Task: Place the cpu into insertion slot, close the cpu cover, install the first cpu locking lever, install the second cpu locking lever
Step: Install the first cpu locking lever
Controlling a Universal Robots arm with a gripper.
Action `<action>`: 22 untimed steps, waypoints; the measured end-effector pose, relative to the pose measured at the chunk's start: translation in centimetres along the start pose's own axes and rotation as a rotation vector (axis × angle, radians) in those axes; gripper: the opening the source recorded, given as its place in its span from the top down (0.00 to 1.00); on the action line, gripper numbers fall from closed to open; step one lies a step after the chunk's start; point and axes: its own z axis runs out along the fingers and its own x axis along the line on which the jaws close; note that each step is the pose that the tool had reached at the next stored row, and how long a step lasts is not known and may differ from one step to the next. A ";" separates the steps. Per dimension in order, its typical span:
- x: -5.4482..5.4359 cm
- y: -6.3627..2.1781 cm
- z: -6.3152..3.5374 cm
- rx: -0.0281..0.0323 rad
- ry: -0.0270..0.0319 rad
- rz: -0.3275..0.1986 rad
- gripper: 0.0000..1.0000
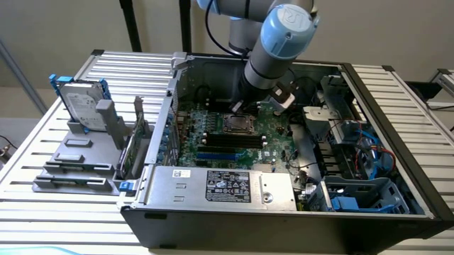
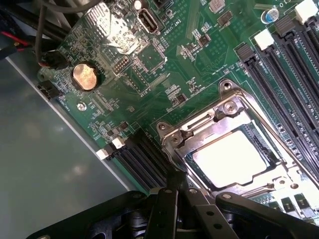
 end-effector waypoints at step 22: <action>0.0 1.05 -0.07 0.0026 -0.0005 -0.005 0.89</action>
